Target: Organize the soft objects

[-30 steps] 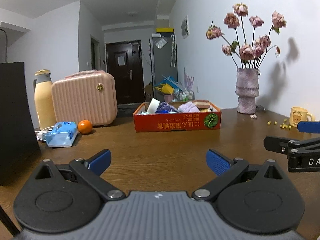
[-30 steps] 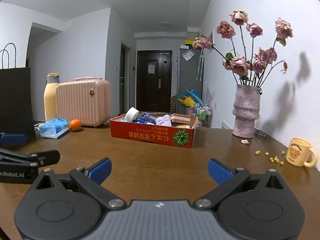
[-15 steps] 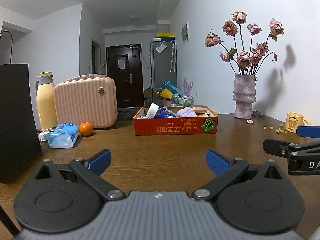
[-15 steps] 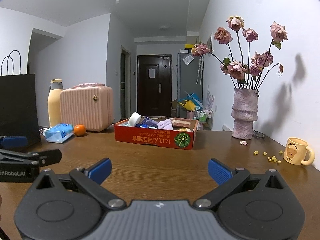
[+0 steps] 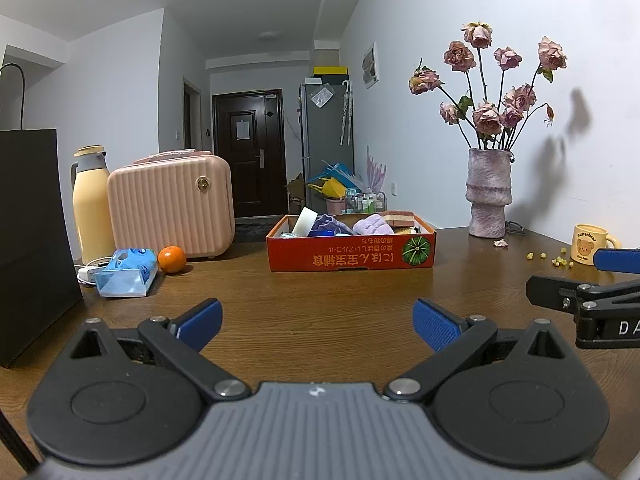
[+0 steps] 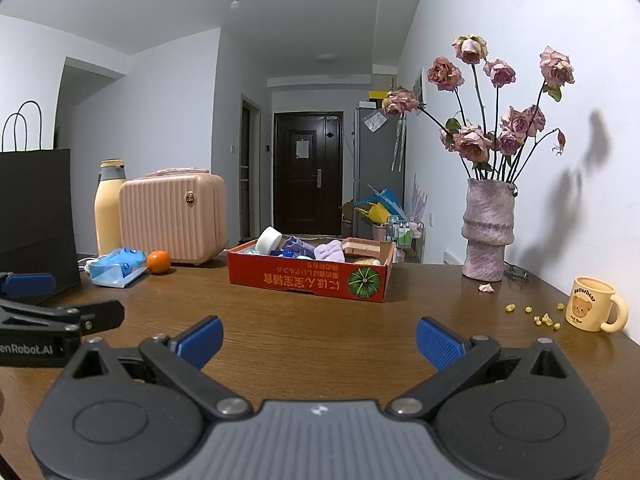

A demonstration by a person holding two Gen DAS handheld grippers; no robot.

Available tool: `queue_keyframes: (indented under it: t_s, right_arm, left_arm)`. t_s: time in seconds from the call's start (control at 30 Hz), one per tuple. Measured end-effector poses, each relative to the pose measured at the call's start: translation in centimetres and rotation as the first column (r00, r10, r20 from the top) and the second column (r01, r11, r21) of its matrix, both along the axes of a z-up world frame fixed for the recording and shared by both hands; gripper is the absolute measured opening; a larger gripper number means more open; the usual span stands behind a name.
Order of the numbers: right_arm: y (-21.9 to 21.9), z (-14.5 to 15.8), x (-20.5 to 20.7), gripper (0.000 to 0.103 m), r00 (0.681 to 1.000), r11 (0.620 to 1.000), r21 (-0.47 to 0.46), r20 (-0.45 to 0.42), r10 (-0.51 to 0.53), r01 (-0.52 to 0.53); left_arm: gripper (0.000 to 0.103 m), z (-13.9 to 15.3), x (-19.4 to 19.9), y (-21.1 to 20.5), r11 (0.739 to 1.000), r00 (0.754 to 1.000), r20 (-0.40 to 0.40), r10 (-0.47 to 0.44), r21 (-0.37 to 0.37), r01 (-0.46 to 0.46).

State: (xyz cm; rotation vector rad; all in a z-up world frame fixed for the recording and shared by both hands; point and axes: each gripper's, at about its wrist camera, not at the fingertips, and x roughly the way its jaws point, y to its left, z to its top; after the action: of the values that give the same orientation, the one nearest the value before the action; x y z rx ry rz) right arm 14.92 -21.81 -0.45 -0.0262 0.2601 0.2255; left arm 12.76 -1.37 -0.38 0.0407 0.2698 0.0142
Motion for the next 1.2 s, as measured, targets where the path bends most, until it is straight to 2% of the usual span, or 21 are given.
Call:
queue_keyframes:
  t_s: [1.2]
  right_arm:
    - [0.09,0.42,-0.18,0.103,1.000,1.000,-0.001,0.010,0.000,0.000]
  left_arm:
    - [0.103,-0.04,-0.06,-0.07,1.000,1.000,0.008,-0.004,-0.001,0.004]
